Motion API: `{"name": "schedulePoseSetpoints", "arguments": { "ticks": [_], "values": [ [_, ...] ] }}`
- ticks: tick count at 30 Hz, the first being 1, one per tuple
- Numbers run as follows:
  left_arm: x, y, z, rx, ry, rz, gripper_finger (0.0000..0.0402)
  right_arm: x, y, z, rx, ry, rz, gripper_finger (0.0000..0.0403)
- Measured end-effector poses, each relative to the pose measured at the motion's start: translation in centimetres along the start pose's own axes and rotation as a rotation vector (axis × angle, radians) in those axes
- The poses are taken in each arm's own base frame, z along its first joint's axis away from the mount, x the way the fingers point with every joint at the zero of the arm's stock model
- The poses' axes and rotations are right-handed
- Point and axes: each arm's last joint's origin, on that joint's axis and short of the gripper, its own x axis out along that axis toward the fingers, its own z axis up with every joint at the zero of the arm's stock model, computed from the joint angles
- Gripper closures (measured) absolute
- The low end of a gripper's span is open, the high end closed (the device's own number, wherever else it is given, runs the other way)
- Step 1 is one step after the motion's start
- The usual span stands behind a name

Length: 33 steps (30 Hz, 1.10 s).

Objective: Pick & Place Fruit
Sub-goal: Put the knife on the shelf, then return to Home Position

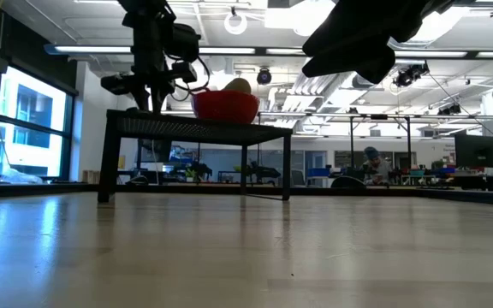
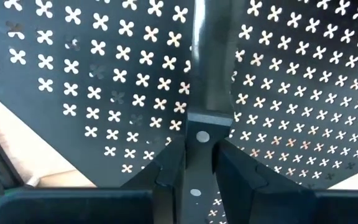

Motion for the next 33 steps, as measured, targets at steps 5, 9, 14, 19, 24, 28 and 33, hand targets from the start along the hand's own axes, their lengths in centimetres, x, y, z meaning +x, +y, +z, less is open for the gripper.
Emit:
{"name": "schedulePoseSetpoints", "arguments": {
  "ticks": [5,9,14,19,24,28,33],
  "values": [
    [0.0,0.0,0.0,0.000,0.000,0.001,0.0325,0.0,0.0,0.0,-0.001,0.001,-0.001,0.0251],
    [0.0,0.0,0.1,0.001,-0.015,0.010,0.0303,0.0,0.0,0.0,-0.001,0.002,-0.001,0.0251],
    [0.0,-0.2,0.2,0.014,-0.032,-0.008,0.0283,0.0,0.0,0.0,-0.001,0.002,-0.001,0.0251],
    [-0.2,-0.4,0.3,0.076,-0.036,-0.035,0.0286,0.0,0.0,0.0,-0.001,0.002,-0.001,0.0251],
    [-2.7,-1.1,0.5,0.122,-0.090,-0.089,0.0311,0.0,0.0,0.0,0.001,0.002,-0.001,0.0251],
    [-5.6,-1.7,0.5,0.162,-0.152,-0.141,0.0335,0.0,0.0,0.0,0.001,0.002,-0.001,0.0251],
    [-8.6,-1.9,-0.4,0.301,-0.196,-0.144,0.0370,0.0,0.0,0.0,0.002,0.002,-0.001,0.0251]
  ]
}}
